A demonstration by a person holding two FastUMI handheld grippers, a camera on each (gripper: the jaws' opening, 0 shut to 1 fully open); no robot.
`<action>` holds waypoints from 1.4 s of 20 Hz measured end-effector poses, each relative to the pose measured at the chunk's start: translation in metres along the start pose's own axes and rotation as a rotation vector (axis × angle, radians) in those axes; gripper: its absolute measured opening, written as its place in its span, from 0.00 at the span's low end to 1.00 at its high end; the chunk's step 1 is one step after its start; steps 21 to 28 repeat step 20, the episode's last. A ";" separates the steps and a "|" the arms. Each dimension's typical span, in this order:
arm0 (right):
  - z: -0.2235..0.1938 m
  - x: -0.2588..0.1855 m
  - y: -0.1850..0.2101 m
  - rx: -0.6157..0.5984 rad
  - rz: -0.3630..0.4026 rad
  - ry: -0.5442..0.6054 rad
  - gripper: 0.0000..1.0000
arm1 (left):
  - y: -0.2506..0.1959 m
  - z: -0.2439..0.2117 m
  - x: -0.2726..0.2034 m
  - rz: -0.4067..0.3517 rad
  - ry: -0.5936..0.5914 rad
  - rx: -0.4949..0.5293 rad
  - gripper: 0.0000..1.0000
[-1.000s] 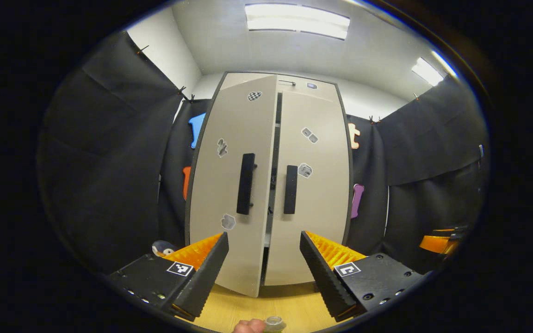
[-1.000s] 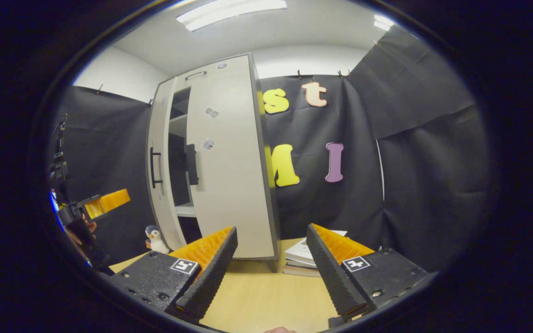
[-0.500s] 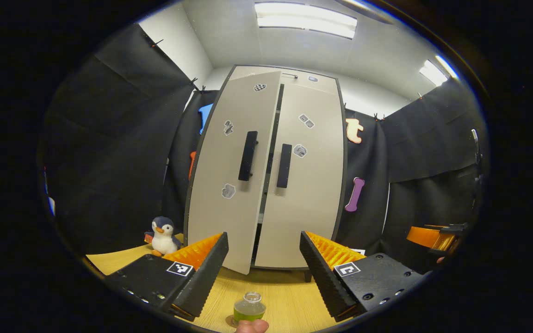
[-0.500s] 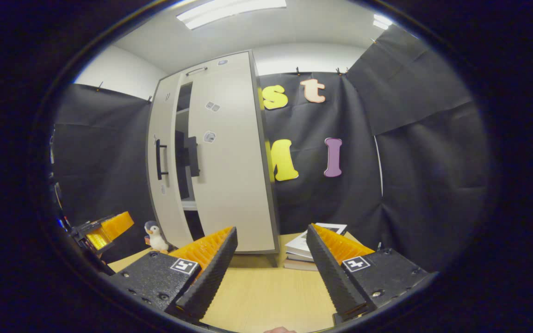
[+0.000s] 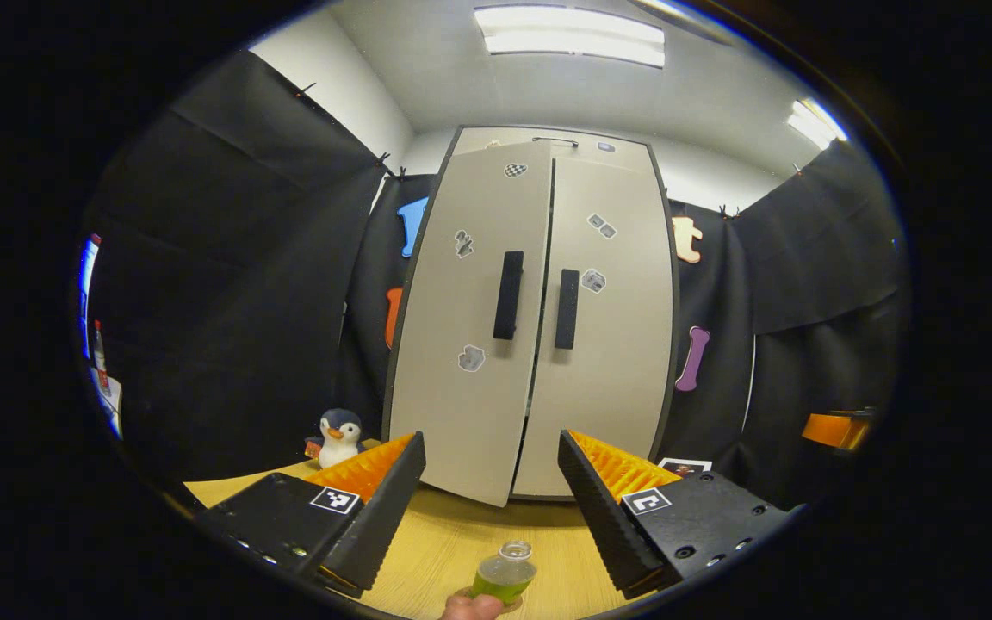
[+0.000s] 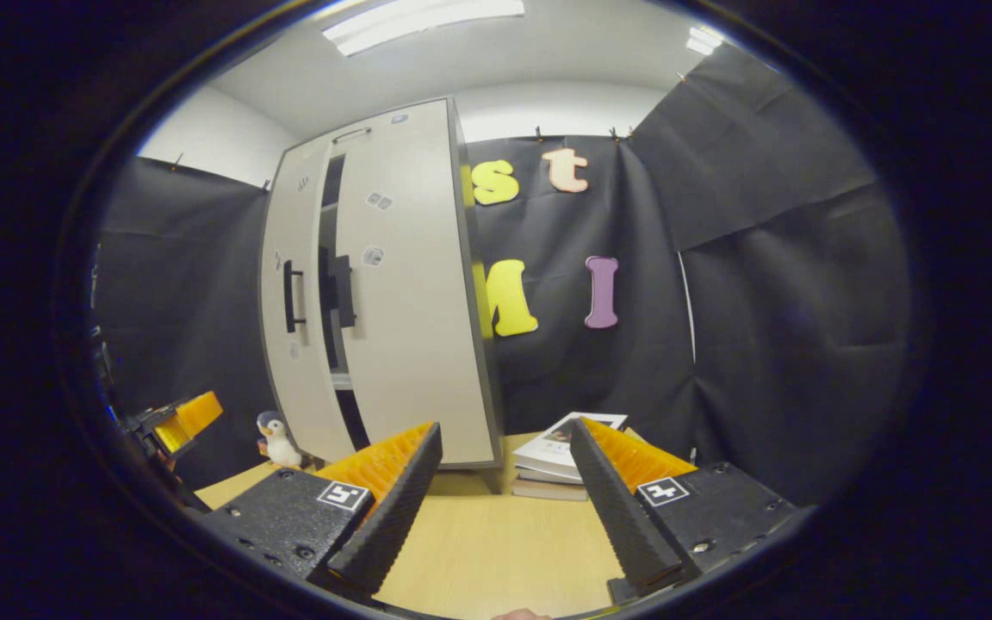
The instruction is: Grasp the bottle in the cabinet with the left hand and place it on the coaster, then close the right door with the right hand and the left door with the left hand.
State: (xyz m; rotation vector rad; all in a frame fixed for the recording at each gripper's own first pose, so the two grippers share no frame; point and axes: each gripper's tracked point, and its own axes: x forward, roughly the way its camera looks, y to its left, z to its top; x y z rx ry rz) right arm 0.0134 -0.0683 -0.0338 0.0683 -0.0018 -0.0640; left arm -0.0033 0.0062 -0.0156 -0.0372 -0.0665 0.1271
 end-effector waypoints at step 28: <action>-0.003 -0.001 0.007 0.012 0.022 0.007 0.98 | 0.000 0.001 -0.002 -0.009 0.011 -0.019 0.95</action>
